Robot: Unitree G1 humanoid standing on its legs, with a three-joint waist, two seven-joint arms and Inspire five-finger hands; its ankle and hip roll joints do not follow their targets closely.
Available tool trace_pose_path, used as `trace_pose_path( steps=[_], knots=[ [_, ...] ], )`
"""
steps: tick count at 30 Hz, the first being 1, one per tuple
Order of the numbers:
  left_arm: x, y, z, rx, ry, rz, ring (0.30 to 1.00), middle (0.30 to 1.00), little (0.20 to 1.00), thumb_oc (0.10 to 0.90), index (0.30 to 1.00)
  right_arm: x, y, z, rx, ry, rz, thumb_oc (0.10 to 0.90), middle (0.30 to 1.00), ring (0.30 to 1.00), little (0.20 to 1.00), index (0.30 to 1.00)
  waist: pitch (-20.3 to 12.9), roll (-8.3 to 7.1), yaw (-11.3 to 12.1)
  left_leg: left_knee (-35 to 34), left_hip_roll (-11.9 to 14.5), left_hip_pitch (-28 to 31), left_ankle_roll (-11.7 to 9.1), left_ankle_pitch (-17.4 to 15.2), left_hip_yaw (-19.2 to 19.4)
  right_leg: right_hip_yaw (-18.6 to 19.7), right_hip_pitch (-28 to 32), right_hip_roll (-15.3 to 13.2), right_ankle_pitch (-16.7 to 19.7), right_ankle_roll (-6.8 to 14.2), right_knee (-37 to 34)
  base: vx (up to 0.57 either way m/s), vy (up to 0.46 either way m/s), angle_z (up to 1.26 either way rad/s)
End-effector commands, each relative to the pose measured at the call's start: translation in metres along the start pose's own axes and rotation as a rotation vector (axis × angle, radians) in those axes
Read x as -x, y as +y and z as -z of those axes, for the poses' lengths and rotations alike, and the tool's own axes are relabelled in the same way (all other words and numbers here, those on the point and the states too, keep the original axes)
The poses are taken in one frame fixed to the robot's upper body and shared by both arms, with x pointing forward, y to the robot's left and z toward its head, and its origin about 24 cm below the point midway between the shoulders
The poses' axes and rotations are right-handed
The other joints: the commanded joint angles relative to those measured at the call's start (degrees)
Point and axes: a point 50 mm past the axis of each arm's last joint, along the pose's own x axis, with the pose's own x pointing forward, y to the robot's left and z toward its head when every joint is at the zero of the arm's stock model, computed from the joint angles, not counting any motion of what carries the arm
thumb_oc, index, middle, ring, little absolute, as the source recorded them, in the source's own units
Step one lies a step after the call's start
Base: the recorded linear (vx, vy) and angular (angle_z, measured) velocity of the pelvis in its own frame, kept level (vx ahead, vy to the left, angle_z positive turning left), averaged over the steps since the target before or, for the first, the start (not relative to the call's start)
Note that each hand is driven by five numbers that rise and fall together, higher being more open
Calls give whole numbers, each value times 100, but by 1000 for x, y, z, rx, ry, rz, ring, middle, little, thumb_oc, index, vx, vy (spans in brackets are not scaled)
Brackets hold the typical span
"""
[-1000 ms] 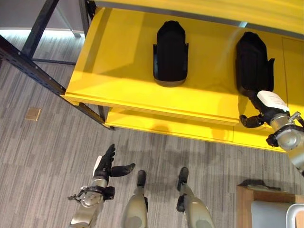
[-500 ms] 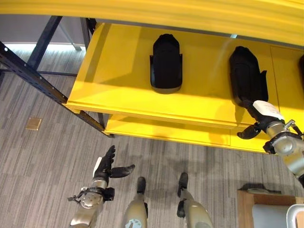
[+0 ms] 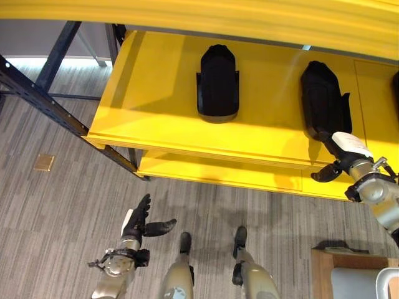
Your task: Move parts from the plastic box to the shelf.
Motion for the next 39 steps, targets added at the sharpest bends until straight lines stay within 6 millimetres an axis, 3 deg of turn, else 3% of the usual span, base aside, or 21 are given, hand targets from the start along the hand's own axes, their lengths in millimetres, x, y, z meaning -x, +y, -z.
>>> trace_pose_path(
  steps=[1, 8, 17, 20, 23, 30, 39],
  knots=[
    [1, 14, -16, -7, -100, -53, 1000, 1000, 1000, 900, 1000, -1, -73, -11, 37, -55, 315, 900, 1000, 1000, 1000, 1000, -399, -39, -16, -321, 220, -185, -79, 371, 66, -110, 418, -318, -866, 473, 656, 0, 0, 0],
    [3, 15, -11, 4, -81, -82, 1000, 1000, 1000, 900, 1000, 18, -110, -23, 61, -130, 519, 900, 1000, 1000, 1000, 1000, -472, -42, -80, -357, 224, -144, -75, 352, 96, -69, 428, -317, -859, 487, 624, 2, 1, 0],
    [4, 14, -7, 3, -62, -92, 1000, 1000, 1000, 900, 1000, 40, -120, -29, 114, -176, 610, 900, 1000, 1000, 1000, 1000, -547, -47, -136, -344, 234, -92, -72, 323, 116, -63, 472, -306, -877, 489, 621, 9, 0, -4],
    [5, 12, -5, -1, -51, -90, 1000, 1000, 1000, 900, 1000, 46, -114, -36, 84, -216, 624, 900, 1000, 1000, 1000, 1000, -577, -39, -164, -337, 234, -76, -68, 306, 125, -38, 484, -297, -898, 480, 626, 18, -3, -6],
    [4, 7, -4, 3, -46, -91, 1000, 1000, 1000, 900, 1000, 51, -90, -52, -16, -298, 604, 900, 1000, 1000, 1000, 1000, -585, 3, -209, -310, 244, -53, -64, 280, 151, -19, 503, -283, -919, 471, 632, 0, 0, 0],
    [6, 1, -3, -4, -40, -86, 1000, 1000, 1000, 900, 1000, 55, -57, -79, -162, -410, 548, 900, 1000, 1000, 1000, 1000, -581, 55, -237, -301, 250, -37, -55, 276, 168, -3, 487, -274, -934, 461, 653, 2, 1, -3],
    [7, -2, -3, -30, -43, -86, 1000, 1000, 1000, 900, 1000, 57, -36, -95, -204, -456, 516, 900, 1000, 1000, 1000, 1000, -595, 74, -271, -300, 253, -16, -45, 256, 191, 8, 490, -286, -947, 470, 675, 0, 0, 0]
  ],
)
